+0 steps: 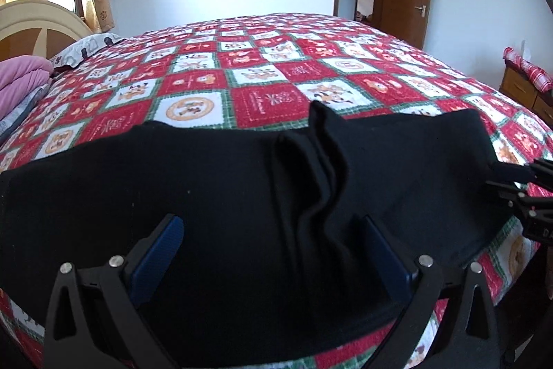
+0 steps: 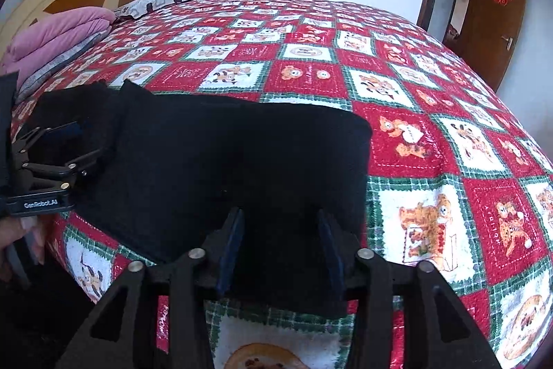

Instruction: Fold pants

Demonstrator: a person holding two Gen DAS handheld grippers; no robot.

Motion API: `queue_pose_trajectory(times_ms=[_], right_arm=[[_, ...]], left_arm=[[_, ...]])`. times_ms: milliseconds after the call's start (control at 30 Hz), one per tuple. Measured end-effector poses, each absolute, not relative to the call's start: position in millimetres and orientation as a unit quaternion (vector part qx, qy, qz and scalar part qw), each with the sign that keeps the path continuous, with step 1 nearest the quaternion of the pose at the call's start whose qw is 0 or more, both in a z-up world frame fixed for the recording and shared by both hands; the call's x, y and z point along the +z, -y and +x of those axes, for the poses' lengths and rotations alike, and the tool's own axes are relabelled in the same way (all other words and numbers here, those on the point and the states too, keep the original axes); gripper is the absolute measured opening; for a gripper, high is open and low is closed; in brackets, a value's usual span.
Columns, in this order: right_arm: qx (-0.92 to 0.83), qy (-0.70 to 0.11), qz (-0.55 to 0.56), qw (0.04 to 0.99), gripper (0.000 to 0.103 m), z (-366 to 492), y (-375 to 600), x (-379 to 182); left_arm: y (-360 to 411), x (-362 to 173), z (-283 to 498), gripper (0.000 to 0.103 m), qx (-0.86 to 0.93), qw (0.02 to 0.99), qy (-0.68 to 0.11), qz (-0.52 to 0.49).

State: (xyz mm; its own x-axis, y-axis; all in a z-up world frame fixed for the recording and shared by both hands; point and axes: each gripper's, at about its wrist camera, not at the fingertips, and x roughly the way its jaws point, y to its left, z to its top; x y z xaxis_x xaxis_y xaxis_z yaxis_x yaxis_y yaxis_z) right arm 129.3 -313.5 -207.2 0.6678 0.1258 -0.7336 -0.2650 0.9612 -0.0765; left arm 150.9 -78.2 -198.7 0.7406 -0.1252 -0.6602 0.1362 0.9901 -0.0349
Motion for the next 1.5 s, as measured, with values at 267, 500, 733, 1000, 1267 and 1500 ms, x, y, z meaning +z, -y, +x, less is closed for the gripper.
queue_pose_trajectory(times_ms=[267,500,733,1000,1267,1500], right_arm=[[0.107,-0.393,-0.154,0.900,0.047,119,306,-224],[0.121,-0.351,-0.059,0.927,0.047,116,327,-196],[0.098,-0.275,-0.031,0.956,0.055,113,337,-179],[0.077,-0.278,-0.016,0.957,0.055,120,350,-181],[0.083,-0.282,-0.005,0.956,0.055,120,352,-182],[0.089,-0.286,-0.052,0.953,0.055,117,335,-189]], left_arm=[[82,-204,142,0.103,-0.079,0.934,-0.348,0.014],[79,-175,136,0.103,-0.090,0.947,-0.309,0.014],[92,-170,167,0.100,-0.102,0.943,-0.311,0.057],[86,-182,181,0.030,-0.135,0.921,-0.362,-0.049],[76,-190,175,0.029,-0.134,0.923,-0.355,-0.061],[77,-193,173,0.032,-0.142,0.927,-0.345,-0.048]])
